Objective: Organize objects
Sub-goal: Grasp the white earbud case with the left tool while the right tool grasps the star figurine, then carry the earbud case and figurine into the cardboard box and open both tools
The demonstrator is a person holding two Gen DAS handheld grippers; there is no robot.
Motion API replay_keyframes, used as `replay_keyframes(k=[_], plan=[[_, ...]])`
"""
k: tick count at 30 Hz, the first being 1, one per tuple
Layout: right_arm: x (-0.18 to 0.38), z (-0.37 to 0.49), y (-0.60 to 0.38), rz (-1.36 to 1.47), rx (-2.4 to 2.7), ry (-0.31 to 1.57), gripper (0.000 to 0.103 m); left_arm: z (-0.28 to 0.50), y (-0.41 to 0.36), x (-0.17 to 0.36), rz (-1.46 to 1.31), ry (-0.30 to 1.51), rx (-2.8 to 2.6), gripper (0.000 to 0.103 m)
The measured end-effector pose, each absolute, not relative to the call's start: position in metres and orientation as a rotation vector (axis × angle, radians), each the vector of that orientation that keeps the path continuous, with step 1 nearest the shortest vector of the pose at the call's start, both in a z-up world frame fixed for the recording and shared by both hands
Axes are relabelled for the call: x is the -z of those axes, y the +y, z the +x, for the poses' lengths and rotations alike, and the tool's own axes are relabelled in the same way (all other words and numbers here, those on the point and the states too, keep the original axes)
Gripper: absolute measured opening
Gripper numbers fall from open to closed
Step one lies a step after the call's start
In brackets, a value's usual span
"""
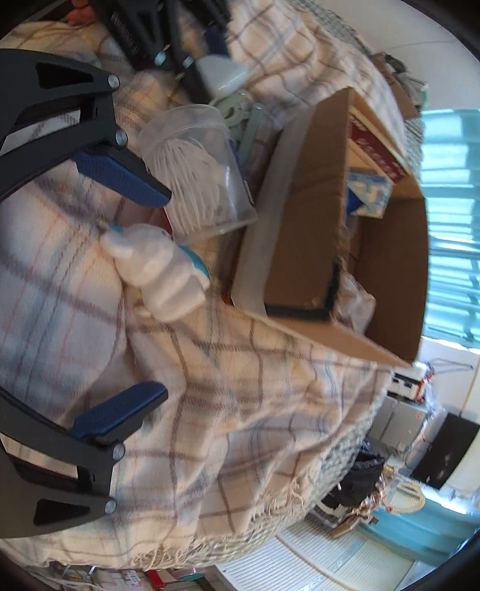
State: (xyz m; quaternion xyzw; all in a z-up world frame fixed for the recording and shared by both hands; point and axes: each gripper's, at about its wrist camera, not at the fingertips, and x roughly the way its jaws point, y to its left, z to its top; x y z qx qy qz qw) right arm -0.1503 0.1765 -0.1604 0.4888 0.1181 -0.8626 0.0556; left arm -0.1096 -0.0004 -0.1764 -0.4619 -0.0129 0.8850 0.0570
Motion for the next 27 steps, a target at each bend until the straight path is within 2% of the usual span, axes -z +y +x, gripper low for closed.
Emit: replay_keyframes(k=[3,7,12,27], plan=[[0.172,-0.161,0.17,1.542,2.57,0.367,0.083,-0.106,-0.005,0.176,-1.395,-0.095,-2.674,0.053],[0.192,-0.174,0.168,1.653,2.516,0.385,0.061,-0.11,-0.009,0.175,-1.401,-0.142,-2.658,0.053],[0.184,-0.164,0.163,1.596,2.562,0.44,0.06,-0.121,-0.016,0.171,-1.388,-0.196,-2.642,0.053],[0.07,-0.086,0.167,1.194,2.672,0.326,0.06,-0.084,-0.017,0.124,-1.275,-0.302,-2.663,0.053]])
